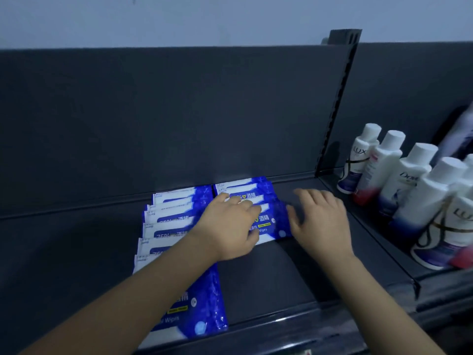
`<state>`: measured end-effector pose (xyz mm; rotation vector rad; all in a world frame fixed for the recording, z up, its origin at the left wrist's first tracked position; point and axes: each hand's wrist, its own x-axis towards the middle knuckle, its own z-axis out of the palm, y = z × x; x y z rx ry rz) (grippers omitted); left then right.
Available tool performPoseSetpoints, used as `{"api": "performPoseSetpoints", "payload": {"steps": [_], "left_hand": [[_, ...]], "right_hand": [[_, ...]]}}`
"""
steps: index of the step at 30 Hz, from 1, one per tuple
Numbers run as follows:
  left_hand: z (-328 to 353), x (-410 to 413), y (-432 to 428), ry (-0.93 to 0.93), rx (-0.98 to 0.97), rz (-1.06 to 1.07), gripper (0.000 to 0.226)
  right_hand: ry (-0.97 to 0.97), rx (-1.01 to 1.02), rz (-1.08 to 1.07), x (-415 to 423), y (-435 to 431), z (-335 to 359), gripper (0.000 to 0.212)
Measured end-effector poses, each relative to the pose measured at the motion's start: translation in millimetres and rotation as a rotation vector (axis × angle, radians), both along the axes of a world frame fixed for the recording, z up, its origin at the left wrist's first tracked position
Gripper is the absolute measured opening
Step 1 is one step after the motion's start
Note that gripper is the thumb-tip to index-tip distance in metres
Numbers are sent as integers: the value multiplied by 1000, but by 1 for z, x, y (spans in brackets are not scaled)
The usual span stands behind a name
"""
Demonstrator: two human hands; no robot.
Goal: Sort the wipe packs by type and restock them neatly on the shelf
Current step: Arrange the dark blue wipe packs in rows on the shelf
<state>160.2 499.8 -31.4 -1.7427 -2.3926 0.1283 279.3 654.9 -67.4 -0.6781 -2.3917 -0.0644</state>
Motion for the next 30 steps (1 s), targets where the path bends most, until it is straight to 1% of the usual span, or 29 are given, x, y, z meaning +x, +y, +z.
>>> {"api": "performPoseSetpoints", "payload": {"steps": [3, 6, 9, 11, 15, 16, 18, 20, 22, 26, 30], "left_hand": [[6, 22, -4, 67, 48, -71, 52], [15, 46, -14, 73, 68, -141, 59], [19, 78, -28, 78, 136, -294, 63], [12, 104, -42, 72, 144, -418, 63], [-7, 165, -84, 43, 168, -684, 66], [-9, 180, -98, 34, 162, -732, 67], [-16, 209, -124, 14, 136, -801, 76], [-19, 235, -145, 17, 133, -861, 83], [-26, 260, -163, 20, 85, -927, 85], [-37, 314, -179, 16, 50, -1014, 86], [-75, 385, -167, -12, -38, -1041, 84]], "right_hand": [[34, 61, -174, 34, -14, 11, 39], [46, 95, -319, 80, -43, 22, 44], [47, 110, -467, 136, -92, 24, 43], [26, 91, -568, 174, -134, 19, 43], [14, -6, -811, 242, -232, 0, 39], [-14, -44, -867, 257, -255, -4, 36], [-124, -163, -987, 284, -298, -10, 37], [-214, -275, -1094, 309, -335, -12, 42], [-207, -342, -1141, 337, -366, -16, 40], [-203, -470, -1235, 396, -397, -27, 38], [-186, -623, -1279, 461, -397, -60, 39]]}}
